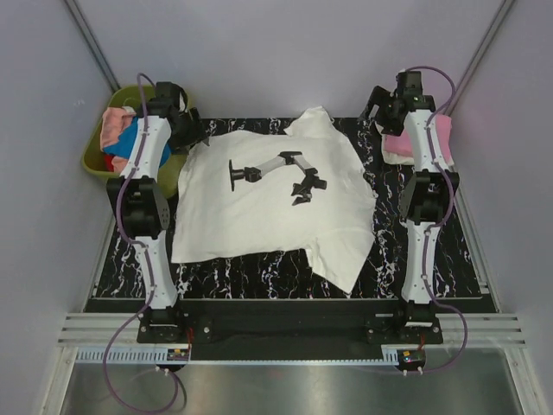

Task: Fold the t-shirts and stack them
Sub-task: Flatten the tshirt out

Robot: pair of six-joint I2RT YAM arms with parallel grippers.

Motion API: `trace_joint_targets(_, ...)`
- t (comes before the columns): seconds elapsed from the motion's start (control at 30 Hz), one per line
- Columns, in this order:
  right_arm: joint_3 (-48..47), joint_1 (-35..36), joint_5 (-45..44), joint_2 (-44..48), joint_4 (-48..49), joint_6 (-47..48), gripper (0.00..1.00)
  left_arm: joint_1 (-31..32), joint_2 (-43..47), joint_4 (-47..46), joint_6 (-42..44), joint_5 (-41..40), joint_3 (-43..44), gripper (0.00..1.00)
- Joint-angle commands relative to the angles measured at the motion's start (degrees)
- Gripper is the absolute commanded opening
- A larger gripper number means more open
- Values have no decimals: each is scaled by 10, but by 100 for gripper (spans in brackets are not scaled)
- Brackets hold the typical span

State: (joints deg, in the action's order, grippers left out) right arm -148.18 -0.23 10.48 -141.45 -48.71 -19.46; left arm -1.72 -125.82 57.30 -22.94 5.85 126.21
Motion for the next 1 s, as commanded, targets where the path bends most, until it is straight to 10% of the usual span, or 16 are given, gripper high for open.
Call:
trace_joint_targets(0.0, 13, 6, 45, 158, 60, -22, 100, 15, 177, -55, 15, 12, -41, 76)
trace_joint_targets(0.4, 480, 37, 139, 356, 223, -67, 100, 50, 371, -112, 16, 14, -361, 92)
trace_joint_targets(0.97, 640, 76, 52, 260, 129, -82, 92, 60, 340, -269, -49, 29, -667, 92)
